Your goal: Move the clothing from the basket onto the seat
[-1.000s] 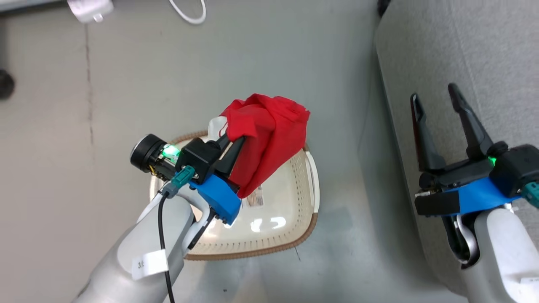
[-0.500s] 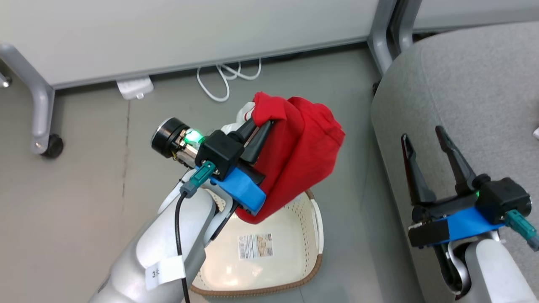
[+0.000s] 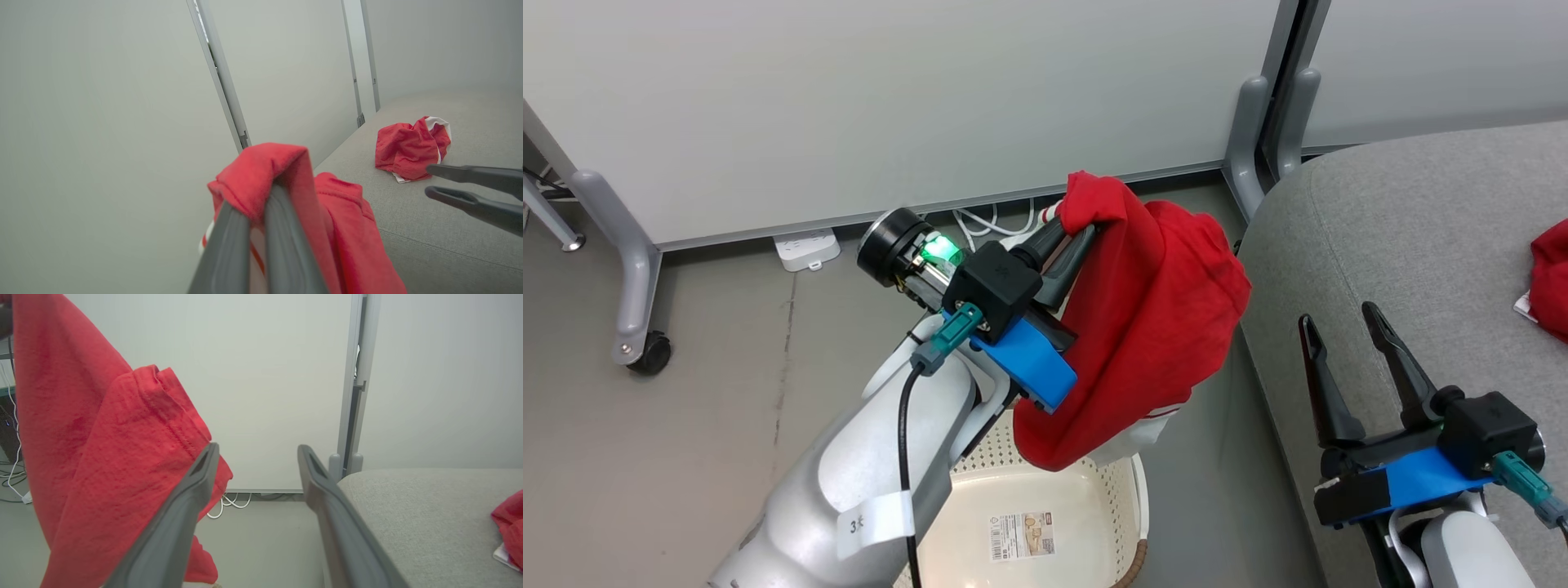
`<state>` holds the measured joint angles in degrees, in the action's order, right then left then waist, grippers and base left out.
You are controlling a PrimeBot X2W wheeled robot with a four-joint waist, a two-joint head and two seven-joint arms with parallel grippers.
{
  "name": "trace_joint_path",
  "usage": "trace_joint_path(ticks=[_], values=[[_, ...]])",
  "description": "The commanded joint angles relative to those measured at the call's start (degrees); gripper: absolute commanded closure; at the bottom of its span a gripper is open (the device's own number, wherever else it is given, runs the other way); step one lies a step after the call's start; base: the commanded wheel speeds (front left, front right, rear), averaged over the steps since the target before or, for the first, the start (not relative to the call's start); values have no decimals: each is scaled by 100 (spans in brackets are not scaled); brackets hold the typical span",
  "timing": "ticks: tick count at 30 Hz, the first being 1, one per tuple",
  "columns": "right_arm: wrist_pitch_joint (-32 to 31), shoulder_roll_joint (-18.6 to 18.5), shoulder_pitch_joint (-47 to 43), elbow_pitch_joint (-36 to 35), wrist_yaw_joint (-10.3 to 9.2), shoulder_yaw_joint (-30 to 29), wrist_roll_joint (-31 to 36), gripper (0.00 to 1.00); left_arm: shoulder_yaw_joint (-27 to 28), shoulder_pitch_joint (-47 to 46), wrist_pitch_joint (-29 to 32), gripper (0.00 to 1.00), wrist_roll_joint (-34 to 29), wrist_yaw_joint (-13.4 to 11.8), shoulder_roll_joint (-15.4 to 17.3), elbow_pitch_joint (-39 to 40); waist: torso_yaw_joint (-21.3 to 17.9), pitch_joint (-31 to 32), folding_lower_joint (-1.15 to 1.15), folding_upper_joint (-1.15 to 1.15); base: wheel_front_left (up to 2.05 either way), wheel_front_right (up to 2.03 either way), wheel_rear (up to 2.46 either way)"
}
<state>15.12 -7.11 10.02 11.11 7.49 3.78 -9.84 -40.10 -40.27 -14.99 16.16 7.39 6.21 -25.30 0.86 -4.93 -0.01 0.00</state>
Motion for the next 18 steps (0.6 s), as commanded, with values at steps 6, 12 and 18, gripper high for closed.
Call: trace_joint_path(ticks=[6,12,18], values=[[5,28,-121,-13,1,-31,-39,0,-75,19,-28,100,54,13,42,-14,3,72,1,0,0,0,0],[5,-12,-29,-94,1,60,0,0,-115,47,-28,100,79,14,61,-17,29,73,1,0,0,0,0],[5,-177,261,-251,1,479,71,0,-121,27,-28,100,83,14,60,-28,33,47,1,0,0,0,0]])
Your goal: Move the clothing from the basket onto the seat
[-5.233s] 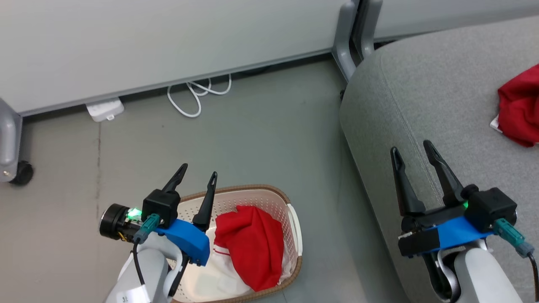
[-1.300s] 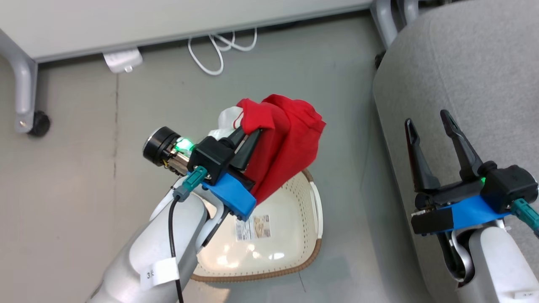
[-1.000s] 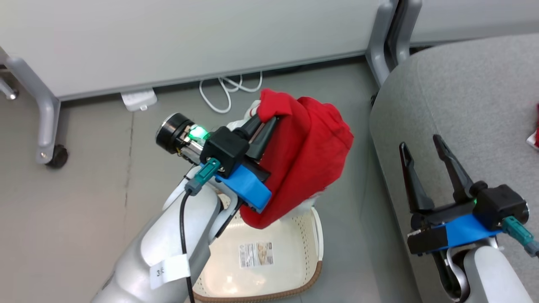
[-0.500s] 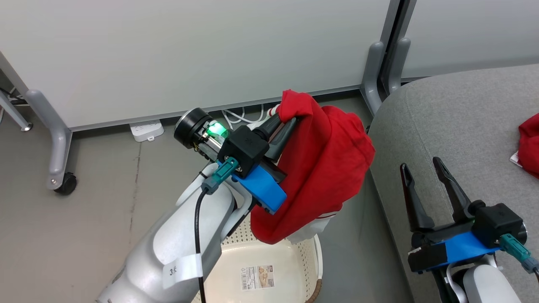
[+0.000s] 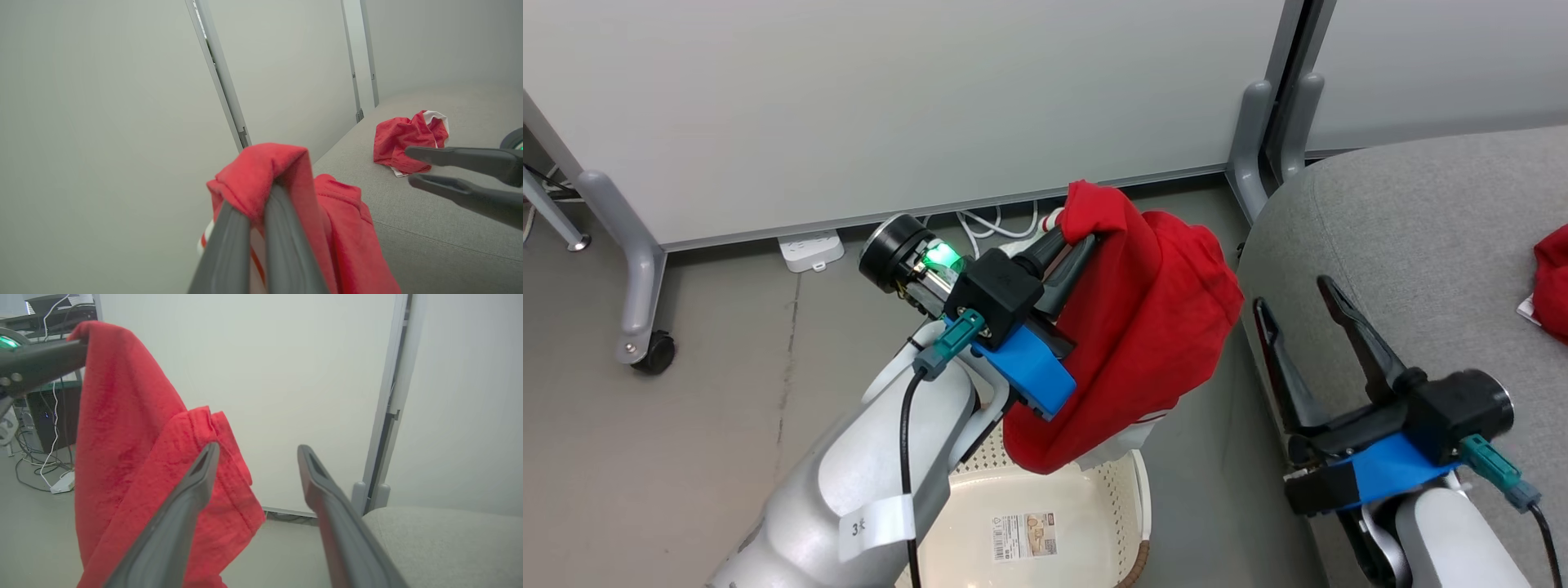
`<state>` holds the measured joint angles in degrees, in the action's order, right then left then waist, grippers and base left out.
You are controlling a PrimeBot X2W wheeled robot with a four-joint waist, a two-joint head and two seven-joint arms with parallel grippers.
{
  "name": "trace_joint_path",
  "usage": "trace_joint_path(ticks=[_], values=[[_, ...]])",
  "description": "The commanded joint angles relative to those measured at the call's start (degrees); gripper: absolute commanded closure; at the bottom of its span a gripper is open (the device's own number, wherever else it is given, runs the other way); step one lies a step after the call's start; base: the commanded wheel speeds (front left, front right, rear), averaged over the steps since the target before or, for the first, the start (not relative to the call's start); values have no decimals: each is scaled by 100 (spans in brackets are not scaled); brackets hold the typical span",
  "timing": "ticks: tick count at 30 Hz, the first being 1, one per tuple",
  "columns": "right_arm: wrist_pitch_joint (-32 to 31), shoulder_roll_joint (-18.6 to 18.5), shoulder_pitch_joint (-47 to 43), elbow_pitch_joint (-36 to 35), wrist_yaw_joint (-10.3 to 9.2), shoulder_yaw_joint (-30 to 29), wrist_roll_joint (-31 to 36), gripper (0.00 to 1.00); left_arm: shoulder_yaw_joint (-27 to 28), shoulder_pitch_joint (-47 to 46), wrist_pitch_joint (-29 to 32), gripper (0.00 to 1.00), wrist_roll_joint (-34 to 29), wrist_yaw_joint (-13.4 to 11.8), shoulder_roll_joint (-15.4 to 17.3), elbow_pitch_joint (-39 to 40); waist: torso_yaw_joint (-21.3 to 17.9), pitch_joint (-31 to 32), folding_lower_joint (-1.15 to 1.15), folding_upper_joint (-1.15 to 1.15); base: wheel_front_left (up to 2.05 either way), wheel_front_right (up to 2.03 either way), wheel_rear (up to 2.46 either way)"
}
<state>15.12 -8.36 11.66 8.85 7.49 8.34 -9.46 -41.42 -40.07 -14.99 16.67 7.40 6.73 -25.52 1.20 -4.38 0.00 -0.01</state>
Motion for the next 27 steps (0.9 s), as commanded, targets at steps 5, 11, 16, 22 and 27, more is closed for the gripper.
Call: trace_joint_path(ticks=[5,11,16,22,27], values=[[4,-279,489,-138,1,588,39,0,17,-41,-29,100,-2,13,-14,-10,8,-70,0,1,0,0,0],[4,-534,1012,22,1,1229,59,0,-21,-115,-29,100,-31,13,-76,-4,67,-147,0,1,0,0,0],[4,-733,1554,496,1,1752,93,0,-123,-205,-29,100,-21,13,-147,21,178,-229,0,1,0,0,0],[4,-820,2018,1026,1,2160,202,0,-261,-257,-29,100,-35,14,-220,84,257,-281,0,1,0,0,0],[4,-816,2315,1514,1,2409,203,0,-391,-285,-29,100,-46,14,-244,158,312,-323,0,1,0,0,0]])
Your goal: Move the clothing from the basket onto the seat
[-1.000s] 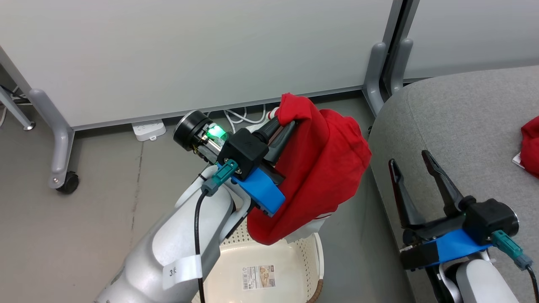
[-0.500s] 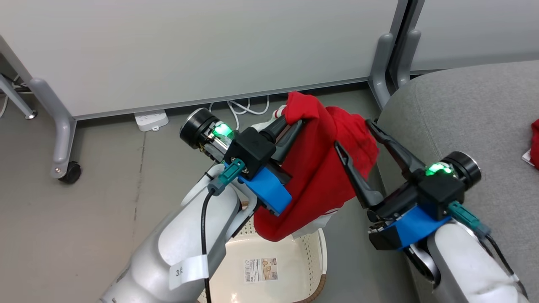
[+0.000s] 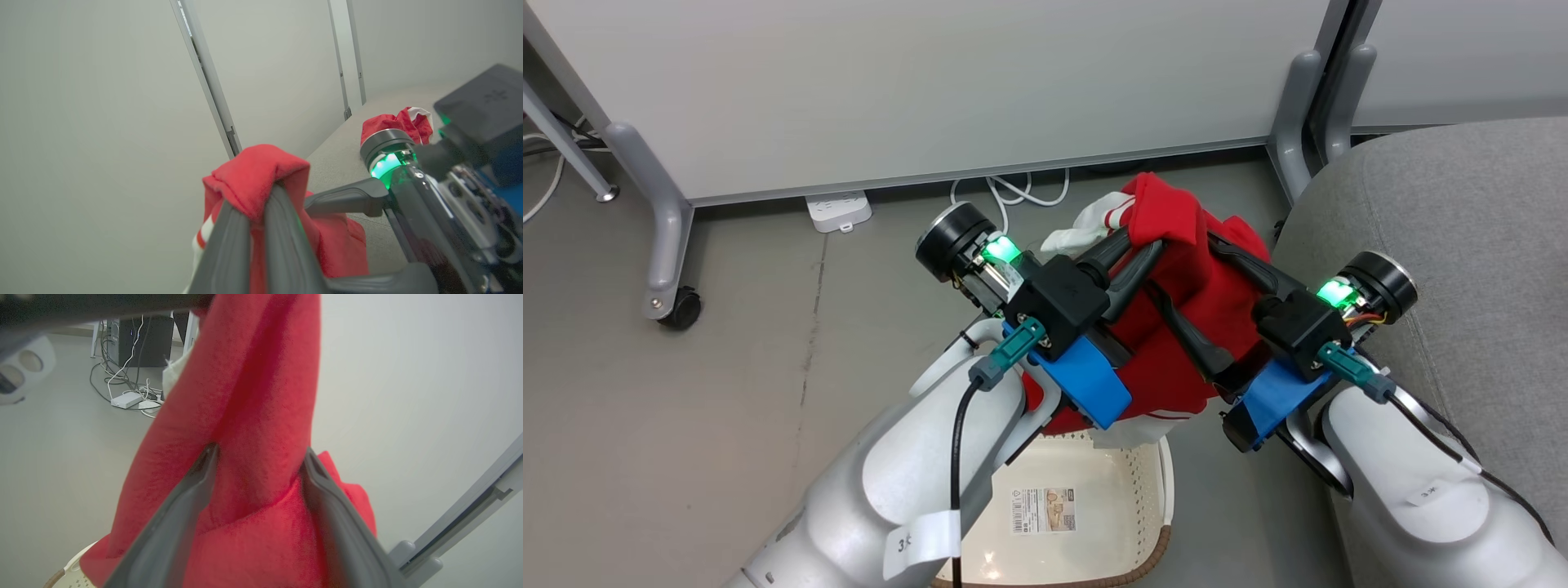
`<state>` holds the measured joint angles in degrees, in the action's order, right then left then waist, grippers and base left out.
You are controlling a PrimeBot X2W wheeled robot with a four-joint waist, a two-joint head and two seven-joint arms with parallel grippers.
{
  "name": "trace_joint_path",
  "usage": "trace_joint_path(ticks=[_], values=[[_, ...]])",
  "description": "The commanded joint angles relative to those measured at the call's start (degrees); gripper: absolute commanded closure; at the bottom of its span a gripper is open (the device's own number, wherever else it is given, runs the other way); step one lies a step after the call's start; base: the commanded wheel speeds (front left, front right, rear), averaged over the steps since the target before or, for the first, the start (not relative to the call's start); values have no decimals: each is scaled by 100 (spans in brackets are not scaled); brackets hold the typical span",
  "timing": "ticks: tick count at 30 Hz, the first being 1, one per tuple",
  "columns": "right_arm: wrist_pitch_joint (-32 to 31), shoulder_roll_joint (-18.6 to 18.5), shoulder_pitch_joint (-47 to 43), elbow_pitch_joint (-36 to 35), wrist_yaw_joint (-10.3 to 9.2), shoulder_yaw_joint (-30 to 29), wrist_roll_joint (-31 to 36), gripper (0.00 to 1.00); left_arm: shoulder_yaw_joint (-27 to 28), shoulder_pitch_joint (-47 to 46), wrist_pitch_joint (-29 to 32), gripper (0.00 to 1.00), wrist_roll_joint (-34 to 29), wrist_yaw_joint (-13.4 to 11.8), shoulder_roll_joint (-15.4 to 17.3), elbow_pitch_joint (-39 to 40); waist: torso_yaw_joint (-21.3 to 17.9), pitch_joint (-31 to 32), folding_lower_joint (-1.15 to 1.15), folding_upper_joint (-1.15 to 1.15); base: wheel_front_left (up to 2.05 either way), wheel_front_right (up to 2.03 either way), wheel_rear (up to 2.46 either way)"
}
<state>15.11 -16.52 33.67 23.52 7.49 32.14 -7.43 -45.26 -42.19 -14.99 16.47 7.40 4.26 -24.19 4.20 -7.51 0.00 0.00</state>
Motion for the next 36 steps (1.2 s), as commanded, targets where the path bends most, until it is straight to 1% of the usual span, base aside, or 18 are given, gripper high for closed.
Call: trace_joint_path(ticks=[1,7,8,9,10,17,36], values=[[5,7,156,149,1,65,-10,0,-31,-81,-29,100,-30,14,-4,39,22,-16,0,0,0,0,0],[6,98,279,535,1,185,-143,0,-116,-129,-29,100,-19,14,-25,118,71,-29,0,0,0,0,0],[6,112,297,582,1,203,-178,32,-123,-134,-29,100,-14,14,-27,128,76,-27,0,0,0,0,0],[5,127,304,632,1,222,-226,75,-129,-134,-29,100,-11,14,-30,136,80,-25,0,0,0,0,0],[5,140,311,663,1,241,-286,100,-131,-134,-29,100,-11,14,-29,139,81,-22,0,0,0,0,0],[5,144,342,660,1,277,-424,100,-108,-109,-29,100,-34,14,-6,152,52,-12,0,0,0,0,0],[5,155,219,544,1,255,-473,100,-121,-70,-28,100,-26,14,25,102,11,-37,0,0,0,0,0]])
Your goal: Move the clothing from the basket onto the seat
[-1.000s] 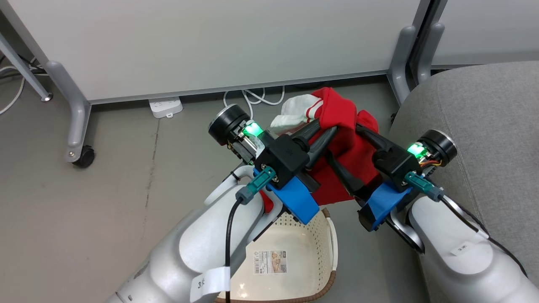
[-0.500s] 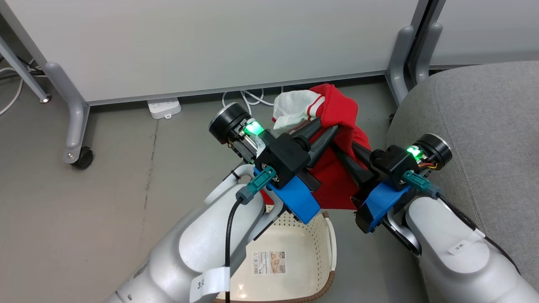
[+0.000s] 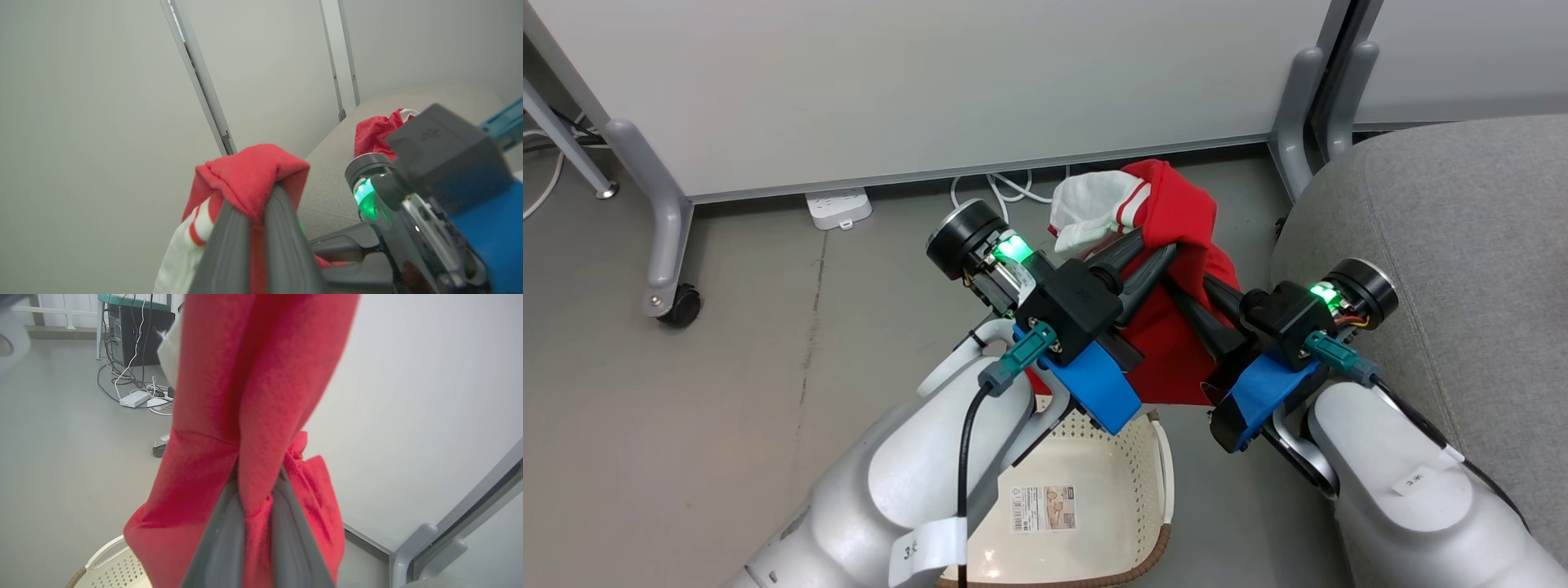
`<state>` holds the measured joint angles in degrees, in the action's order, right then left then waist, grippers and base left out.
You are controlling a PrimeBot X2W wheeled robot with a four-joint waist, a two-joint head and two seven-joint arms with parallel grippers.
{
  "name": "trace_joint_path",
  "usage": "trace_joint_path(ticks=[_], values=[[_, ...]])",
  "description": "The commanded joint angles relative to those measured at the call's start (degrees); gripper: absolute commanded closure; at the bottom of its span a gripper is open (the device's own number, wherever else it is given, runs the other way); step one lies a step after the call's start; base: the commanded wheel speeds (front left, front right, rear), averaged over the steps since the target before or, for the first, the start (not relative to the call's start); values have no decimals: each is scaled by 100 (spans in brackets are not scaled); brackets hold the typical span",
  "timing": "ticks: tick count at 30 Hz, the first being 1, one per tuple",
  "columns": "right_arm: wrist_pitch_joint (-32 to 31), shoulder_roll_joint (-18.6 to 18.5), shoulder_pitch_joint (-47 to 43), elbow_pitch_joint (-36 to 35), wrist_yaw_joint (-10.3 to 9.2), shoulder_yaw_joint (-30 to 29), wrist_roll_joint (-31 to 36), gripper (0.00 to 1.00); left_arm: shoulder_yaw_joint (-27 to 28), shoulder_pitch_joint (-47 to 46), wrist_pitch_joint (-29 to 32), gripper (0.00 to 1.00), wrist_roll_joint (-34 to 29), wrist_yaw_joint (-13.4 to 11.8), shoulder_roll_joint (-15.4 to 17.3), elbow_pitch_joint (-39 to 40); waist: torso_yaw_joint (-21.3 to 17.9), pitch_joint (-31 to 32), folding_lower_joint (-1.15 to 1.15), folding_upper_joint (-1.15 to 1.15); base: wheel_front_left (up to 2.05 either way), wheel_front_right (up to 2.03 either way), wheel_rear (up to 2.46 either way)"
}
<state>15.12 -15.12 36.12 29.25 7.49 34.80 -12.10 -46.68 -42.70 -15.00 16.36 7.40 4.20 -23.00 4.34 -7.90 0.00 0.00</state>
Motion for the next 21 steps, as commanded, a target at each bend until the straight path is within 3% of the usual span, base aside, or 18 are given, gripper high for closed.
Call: trace_joint_path(ticks=[1,2,3,4,21], values=[[4,14,-32,-36,1,-10,-9,100,35,-11,-27,100,-18,14,29,-26,-5,2,0,0,0,0,0],[4,14,-32,-36,1,-10,-9,100,35,-11,-27,100,-18,14,29,-26,-5,2,0,0,0,0,0],[4,11,-37,-43,1,-9,-12,100,61,8,-27,12,-15,14,28,-54,-6,0,0,0,0,0,0],[5,10,-42,-49,1,-14,-16,100,72,22,-26,0,-18,14,26,-74,-9,-1,0,0,0,0,0],[6,46,-271,-385,1,-658,13,100,111,175,-21,0,-137,14,96,-214,-374,-283,0,0,0,0,0]])
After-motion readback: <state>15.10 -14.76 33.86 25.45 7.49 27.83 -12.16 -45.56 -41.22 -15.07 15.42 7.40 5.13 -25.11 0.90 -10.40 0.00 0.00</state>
